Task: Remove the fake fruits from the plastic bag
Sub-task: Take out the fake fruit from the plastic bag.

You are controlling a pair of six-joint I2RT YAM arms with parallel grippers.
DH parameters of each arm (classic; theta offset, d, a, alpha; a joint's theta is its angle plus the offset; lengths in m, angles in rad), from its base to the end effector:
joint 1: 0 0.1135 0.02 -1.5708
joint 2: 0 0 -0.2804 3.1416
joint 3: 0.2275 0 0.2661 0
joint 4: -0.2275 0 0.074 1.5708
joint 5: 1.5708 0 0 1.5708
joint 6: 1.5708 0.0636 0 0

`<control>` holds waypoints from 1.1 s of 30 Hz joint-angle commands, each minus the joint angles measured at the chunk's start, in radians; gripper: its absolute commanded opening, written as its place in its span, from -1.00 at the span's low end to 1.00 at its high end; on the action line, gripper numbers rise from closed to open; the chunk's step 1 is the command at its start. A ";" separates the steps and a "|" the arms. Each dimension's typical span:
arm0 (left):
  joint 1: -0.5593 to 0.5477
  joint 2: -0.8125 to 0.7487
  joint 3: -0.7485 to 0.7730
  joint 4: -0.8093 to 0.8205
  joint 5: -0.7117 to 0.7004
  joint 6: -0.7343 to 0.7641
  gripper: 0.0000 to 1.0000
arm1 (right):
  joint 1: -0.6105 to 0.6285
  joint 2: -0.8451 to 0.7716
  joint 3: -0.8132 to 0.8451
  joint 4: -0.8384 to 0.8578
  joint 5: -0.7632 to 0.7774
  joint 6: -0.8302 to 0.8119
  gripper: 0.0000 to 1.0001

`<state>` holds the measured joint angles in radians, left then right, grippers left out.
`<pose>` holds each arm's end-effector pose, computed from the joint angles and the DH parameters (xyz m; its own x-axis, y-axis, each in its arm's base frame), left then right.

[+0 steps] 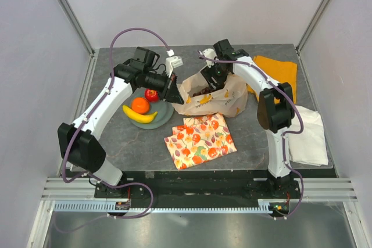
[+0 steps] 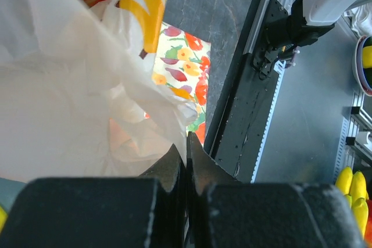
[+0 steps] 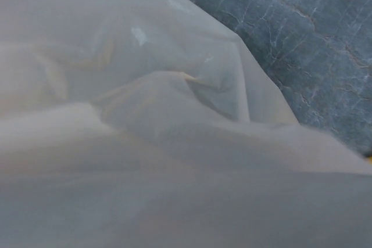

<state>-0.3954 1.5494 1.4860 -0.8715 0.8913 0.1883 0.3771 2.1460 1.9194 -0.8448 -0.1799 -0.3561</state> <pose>0.2986 -0.1782 0.3456 -0.6042 0.3797 -0.7006 0.7956 0.3368 -0.5036 0.4644 0.1962 0.2291 -0.6109 -0.6109 -0.5036 -0.6988 0.7151 -0.0197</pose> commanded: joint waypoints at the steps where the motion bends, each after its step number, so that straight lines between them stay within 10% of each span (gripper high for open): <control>1: -0.019 0.037 0.069 0.031 0.011 -0.004 -0.97 | 0.005 0.080 0.094 0.058 0.115 0.086 0.56; 16: -0.025 0.063 0.106 0.029 -0.022 -0.001 -0.97 | 0.005 0.183 0.099 0.024 0.309 0.005 0.63; 19: -0.025 0.074 0.118 0.029 -0.025 0.002 -0.97 | 0.003 0.177 0.098 0.016 0.293 -0.017 0.15; 23: -0.023 0.090 0.141 0.029 -0.032 0.007 -0.97 | 0.000 0.082 0.095 0.009 0.196 -0.043 -0.26; 33: -0.023 0.198 0.304 0.029 -0.072 0.013 -0.97 | -0.001 -0.385 0.063 -0.175 -0.274 -0.121 -0.24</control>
<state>-0.4149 1.7088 1.6825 -0.8616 0.8513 0.1886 0.3748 1.9854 1.9694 -0.9489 -0.2382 -0.4461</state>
